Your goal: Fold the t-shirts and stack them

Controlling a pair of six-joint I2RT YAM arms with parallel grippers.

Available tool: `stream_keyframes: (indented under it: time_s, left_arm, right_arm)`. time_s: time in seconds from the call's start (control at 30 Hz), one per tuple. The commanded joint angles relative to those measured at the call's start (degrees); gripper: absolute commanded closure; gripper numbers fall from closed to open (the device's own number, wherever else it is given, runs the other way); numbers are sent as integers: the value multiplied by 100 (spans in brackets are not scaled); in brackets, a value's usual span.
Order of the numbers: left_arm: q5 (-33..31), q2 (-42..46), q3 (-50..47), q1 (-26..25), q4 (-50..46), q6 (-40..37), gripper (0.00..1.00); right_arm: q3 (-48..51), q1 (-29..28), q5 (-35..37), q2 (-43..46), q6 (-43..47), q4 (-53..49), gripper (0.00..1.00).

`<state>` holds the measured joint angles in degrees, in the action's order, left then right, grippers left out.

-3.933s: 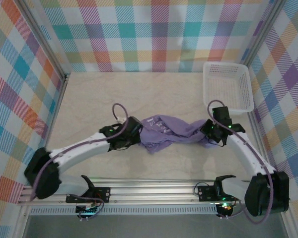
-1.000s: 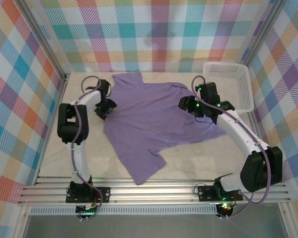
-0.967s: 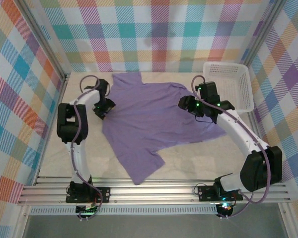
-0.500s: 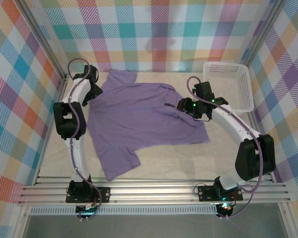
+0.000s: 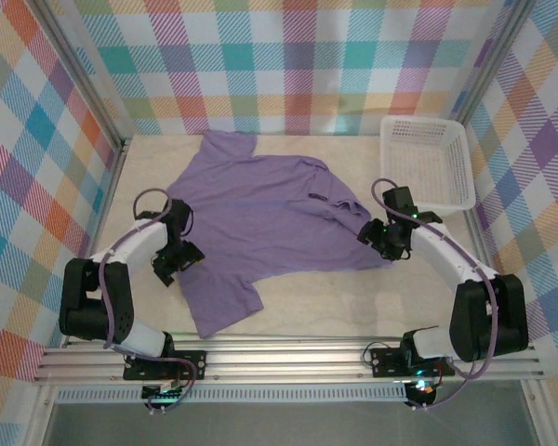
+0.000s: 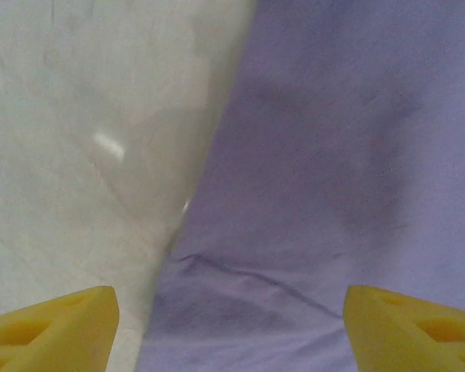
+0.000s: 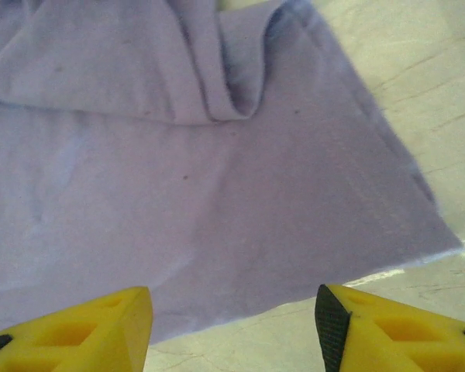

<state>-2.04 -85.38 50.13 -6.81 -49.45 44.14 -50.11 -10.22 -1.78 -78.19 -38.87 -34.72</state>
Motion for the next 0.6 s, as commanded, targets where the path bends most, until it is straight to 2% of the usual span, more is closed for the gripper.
stream_keyframes:
  time_s: [0.0,0.2,0.47,0.5,0.57]
  left_arm:
    - [212,79,4,-18,324,129,23]
    - [457,-240,-284,-30,614,347,28]
    - [319,-433,-443,-66,902,471,34]
    - [333,-494,-445,-67,1004,481,40]
    - [354,-596,-426,-66,1173,499,60]
  right_arm:
    - [108,236,-254,124,-178,44,40]
    - [363,601,-514,260,-217,45,40]
    - [523,712,-430,75,-340,24,40]
    - [528,731,-413,17,-340,54,40]
    - [526,797,-434,-132,-333,145,40]
